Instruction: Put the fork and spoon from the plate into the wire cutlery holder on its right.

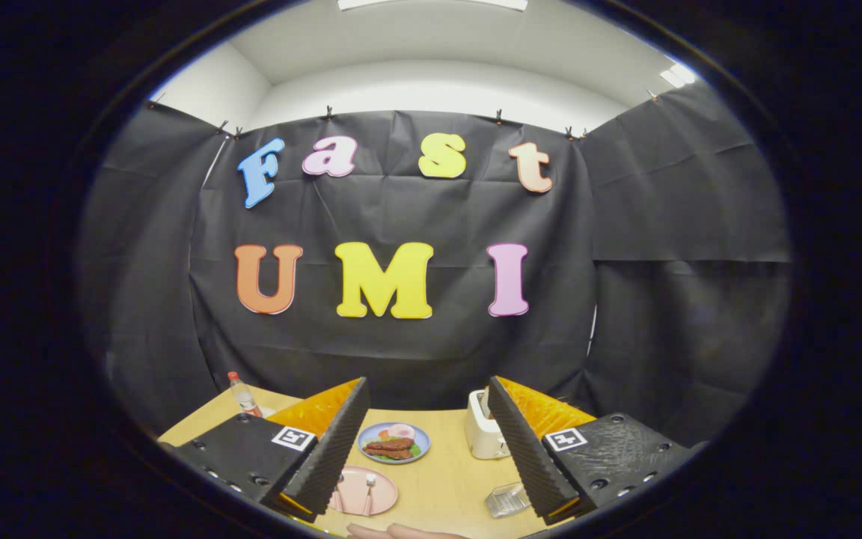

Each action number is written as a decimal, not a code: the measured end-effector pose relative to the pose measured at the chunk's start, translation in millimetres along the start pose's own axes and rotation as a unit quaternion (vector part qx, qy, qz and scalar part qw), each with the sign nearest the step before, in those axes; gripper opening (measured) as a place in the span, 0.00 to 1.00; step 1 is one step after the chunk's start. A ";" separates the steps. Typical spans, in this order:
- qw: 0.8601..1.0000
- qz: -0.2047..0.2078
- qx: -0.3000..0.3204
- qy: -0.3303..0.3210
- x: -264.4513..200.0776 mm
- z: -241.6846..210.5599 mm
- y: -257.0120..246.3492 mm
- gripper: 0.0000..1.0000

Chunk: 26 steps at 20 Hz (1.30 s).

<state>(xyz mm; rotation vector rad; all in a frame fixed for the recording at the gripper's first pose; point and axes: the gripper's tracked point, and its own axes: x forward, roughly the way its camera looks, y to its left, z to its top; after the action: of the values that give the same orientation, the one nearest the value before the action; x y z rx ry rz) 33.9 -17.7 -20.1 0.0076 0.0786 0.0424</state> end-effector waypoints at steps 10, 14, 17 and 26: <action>0.997 0.022 -0.031 0.060 42.0 -70.6 21.9 0.96; 0.993 0.034 -0.041 0.106 64.0 -123.0 41.1 0.96; 0.987 0.042 -0.057 0.144 79.7 -167.4 56.6 0.96; 0.953 0.049 -0.083 0.287 105.7 -313.3 88.7 0.94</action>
<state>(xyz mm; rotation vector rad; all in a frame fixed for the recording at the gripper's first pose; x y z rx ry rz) 110.7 77.3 -339.9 -0.1711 0.6576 0.1507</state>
